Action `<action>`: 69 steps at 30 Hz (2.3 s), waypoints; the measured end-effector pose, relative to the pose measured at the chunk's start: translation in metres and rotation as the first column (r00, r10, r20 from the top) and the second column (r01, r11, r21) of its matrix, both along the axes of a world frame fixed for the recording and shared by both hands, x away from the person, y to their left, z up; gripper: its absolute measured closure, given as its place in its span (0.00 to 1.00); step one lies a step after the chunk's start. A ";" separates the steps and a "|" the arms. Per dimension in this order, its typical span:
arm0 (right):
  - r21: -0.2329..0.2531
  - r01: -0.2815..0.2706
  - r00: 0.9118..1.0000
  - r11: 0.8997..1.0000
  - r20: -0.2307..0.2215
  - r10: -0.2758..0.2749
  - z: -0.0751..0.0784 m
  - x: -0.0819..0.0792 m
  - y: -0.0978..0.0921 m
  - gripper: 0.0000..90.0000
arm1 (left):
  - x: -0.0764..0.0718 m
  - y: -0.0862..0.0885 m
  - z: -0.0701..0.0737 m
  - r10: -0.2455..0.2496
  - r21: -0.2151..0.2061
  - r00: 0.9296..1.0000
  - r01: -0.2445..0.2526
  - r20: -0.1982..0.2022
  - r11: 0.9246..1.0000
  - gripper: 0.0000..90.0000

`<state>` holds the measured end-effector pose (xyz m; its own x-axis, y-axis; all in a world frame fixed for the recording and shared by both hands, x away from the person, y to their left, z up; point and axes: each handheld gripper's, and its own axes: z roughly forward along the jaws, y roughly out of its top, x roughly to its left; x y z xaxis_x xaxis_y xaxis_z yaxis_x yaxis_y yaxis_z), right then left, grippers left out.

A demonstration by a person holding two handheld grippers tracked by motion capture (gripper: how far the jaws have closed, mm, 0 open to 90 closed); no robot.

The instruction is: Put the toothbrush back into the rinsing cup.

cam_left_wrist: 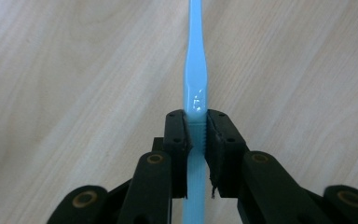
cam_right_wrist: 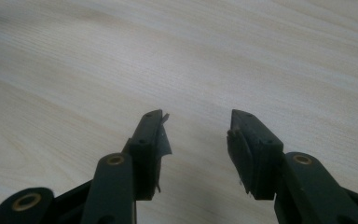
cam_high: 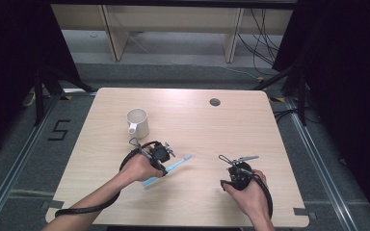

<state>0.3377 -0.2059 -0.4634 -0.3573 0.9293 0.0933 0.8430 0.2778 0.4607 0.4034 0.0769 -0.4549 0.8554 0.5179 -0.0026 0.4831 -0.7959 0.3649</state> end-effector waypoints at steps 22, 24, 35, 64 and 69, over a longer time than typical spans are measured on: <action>0.022 0.014 0.996 1.000 0.083 -0.015 -0.002 -0.001 -0.002 0.60 | -0.007 0.034 0.015 0.070 -0.298 0.987 -0.025 0.143 0.954 0.87; 0.025 0.020 0.996 0.999 0.085 -0.022 -0.002 -0.002 -0.002 0.59 | -0.008 0.038 0.014 0.085 -0.332 0.984 -0.029 0.156 0.943 0.87; 0.036 0.022 0.984 0.999 0.174 -0.028 -0.005 -0.004 -0.007 0.56 | -0.013 0.056 0.012 0.177 -0.492 0.956 -0.041 0.235 0.870 0.87; 0.120 0.037 0.926 0.992 0.368 -0.079 -0.022 -0.006 -0.014 0.55 | -0.021 0.100 -0.001 0.401 -0.769 0.868 -0.033 0.295 0.638 0.87; 0.135 0.031 0.908 0.990 0.411 -0.084 -0.026 -0.006 -0.017 0.55 | -0.022 0.106 -0.001 0.429 -0.793 0.853 -0.030 0.296 0.608 0.87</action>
<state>0.3321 -0.2226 -0.4890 -0.3347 0.9402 0.0628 0.5814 0.1536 0.7990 0.3815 0.1828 -0.4555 0.7154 0.6804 -0.1589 0.2463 -0.0328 0.9686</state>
